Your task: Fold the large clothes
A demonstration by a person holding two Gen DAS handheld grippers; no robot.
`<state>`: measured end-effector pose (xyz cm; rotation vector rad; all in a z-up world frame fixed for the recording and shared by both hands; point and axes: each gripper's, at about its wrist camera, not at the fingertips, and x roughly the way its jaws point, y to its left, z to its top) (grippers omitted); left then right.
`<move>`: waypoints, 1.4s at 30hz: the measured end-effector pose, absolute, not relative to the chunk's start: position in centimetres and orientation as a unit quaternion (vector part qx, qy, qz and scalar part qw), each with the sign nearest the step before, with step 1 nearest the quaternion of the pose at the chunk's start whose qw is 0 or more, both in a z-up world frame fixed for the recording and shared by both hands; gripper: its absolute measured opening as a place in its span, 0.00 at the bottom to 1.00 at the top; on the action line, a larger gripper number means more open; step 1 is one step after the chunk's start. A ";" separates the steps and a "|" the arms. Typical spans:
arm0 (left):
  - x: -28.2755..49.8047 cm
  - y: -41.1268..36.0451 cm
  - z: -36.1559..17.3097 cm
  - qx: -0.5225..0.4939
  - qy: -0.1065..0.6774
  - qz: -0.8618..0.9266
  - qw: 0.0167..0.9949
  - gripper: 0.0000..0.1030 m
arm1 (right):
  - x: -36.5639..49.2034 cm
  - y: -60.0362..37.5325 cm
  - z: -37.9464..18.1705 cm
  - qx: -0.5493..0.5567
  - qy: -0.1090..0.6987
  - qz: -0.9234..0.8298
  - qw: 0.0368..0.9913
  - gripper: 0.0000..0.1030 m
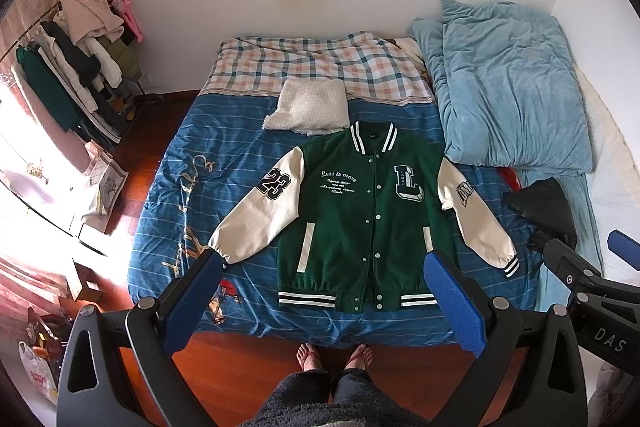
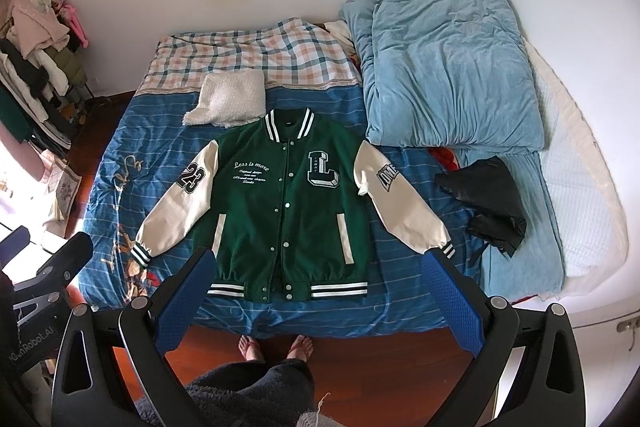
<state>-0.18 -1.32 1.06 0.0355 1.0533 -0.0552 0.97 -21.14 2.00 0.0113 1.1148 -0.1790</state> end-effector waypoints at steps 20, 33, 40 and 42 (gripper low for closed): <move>0.0 -1.3 1.4 0.015 0.499 -0.028 0.866 1.00 | 0.8 -21.1 2.1 0.006 0.526 -0.083 0.846 1.00; 0.4 -1.3 1.7 0.016 0.496 -0.030 0.868 1.00 | 0.6 -21.2 1.9 0.011 0.528 -0.083 0.845 1.00; 4.6 -1.8 -0.7 0.054 0.442 0.019 0.895 1.00 | 2.9 -23.3 -0.7 0.077 0.495 -0.103 0.859 1.00; 6.5 -2.2 -2.3 0.061 0.434 0.024 0.899 1.00 | 3.9 -25.3 -3.6 0.110 0.499 -0.133 0.849 1.00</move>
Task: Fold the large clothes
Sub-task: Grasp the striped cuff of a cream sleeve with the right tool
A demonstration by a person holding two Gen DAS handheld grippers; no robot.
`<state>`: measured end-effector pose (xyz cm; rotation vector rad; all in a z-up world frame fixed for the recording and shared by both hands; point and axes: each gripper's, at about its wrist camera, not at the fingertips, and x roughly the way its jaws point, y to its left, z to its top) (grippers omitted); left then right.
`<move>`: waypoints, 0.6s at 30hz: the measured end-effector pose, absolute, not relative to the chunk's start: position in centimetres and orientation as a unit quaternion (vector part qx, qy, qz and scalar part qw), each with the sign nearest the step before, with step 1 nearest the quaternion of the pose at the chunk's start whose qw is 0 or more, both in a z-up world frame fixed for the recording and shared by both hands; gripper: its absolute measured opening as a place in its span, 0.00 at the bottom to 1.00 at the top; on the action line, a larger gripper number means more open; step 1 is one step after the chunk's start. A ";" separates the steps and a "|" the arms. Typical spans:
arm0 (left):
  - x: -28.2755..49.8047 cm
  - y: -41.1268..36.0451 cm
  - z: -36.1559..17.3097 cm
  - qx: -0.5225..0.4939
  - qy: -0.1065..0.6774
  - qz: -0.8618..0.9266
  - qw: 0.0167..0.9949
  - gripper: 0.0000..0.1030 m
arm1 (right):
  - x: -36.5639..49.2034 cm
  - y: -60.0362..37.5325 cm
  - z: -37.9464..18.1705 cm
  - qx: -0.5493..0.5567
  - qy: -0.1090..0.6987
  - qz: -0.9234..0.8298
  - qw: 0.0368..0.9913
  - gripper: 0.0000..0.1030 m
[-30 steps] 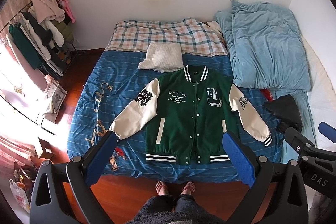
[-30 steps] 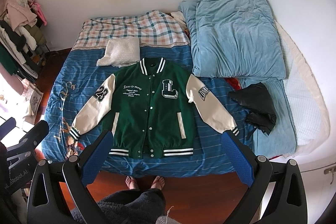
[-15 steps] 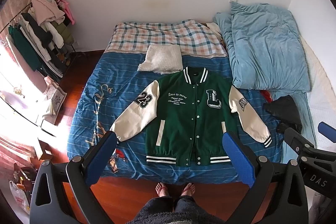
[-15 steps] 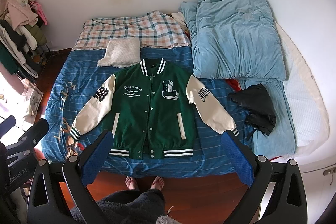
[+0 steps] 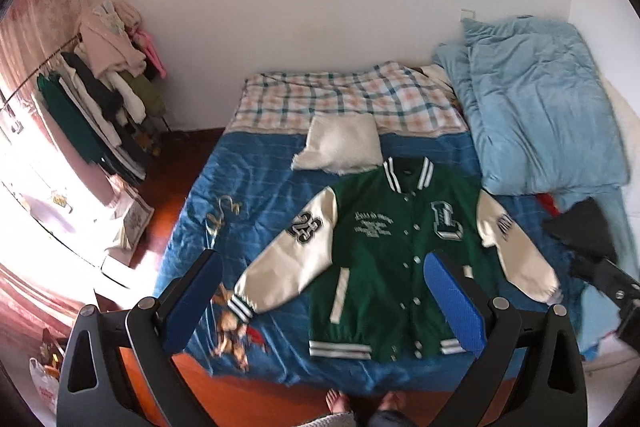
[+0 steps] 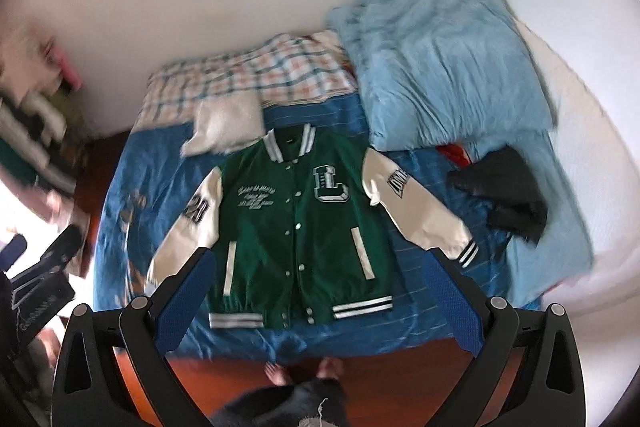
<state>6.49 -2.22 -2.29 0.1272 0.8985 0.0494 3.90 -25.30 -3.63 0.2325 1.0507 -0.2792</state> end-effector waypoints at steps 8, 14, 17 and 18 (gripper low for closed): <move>11.0 -3.5 -12.8 0.113 0.468 0.067 0.874 1.00 | 4.1 -38.5 -19.4 0.262 0.524 -0.232 0.776 0.81; 14.5 -7.7 -20.4 0.140 0.506 0.091 0.846 1.00 | 2.0 -52.4 -35.2 0.440 0.517 -0.284 0.678 0.64; 16.3 -9.8 -25.1 0.150 0.529 0.105 0.829 1.00 | 1.1 -58.8 -43.5 0.501 0.490 -0.315 0.640 0.65; 16.8 -10.4 -26.4 0.151 0.538 0.111 0.822 1.00 | 1.0 -60.4 -46.0 0.517 0.478 -0.329 0.630 0.65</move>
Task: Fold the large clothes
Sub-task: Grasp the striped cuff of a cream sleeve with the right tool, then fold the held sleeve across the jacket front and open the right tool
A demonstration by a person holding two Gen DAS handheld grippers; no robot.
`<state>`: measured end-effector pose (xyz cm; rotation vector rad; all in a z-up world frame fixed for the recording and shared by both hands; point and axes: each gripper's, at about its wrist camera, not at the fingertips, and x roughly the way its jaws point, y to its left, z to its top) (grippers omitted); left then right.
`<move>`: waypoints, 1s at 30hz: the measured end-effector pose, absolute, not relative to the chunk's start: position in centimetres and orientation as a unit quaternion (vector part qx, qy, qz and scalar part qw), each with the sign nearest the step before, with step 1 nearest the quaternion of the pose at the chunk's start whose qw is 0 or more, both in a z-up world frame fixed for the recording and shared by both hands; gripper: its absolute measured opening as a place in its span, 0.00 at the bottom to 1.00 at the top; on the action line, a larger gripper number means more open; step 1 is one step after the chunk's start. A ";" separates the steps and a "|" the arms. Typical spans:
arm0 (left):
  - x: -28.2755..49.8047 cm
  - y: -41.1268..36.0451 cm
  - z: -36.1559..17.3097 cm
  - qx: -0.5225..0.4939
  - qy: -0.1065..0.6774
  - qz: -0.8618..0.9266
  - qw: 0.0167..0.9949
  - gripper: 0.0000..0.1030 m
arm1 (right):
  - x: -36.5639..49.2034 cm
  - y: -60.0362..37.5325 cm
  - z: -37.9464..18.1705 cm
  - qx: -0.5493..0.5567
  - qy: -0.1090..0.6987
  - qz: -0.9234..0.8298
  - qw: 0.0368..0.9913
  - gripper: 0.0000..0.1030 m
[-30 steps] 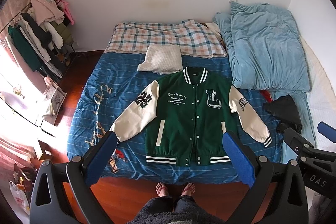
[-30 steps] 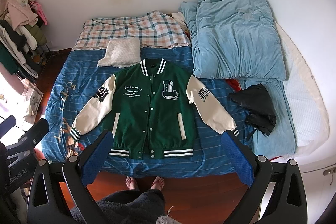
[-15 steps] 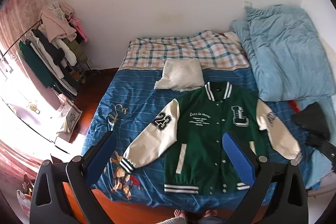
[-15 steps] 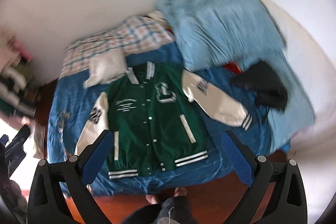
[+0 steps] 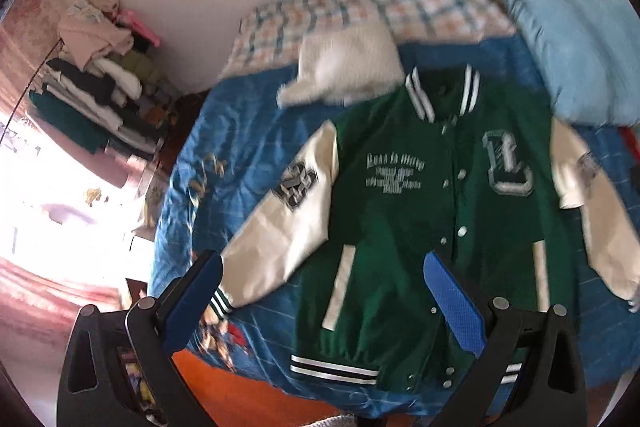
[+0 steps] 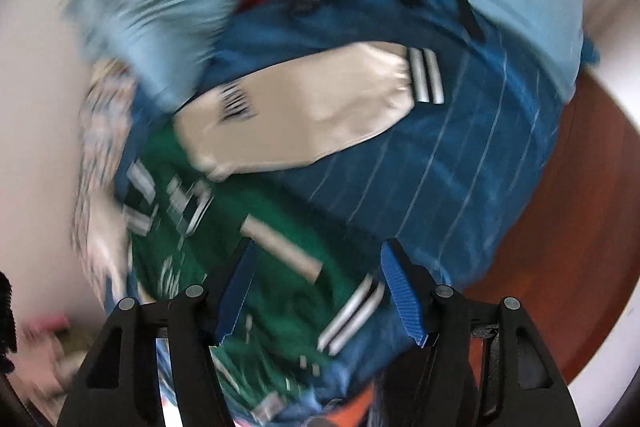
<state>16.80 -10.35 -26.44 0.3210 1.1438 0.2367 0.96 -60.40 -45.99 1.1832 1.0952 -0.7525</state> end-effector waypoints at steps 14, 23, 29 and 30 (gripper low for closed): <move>24.7 -18.1 -47.6 0.153 0.615 0.115 0.765 1.00 | 6.8 -72.8 -67.2 0.553 0.401 -0.463 0.566 0.48; 27.7 -19.9 -51.8 0.141 0.612 0.073 0.774 1.00 | 14.1 -76.3 -56.1 0.422 0.347 -0.471 0.693 0.17; 29.2 -20.6 -52.5 0.135 0.605 0.058 0.782 1.00 | 23.5 -73.6 -46.6 0.363 0.312 -0.394 0.785 0.16; 29.5 -20.6 -52.6 0.134 0.606 0.058 0.782 1.00 | 25.6 -71.9 -45.0 0.352 0.310 -0.367 0.803 0.16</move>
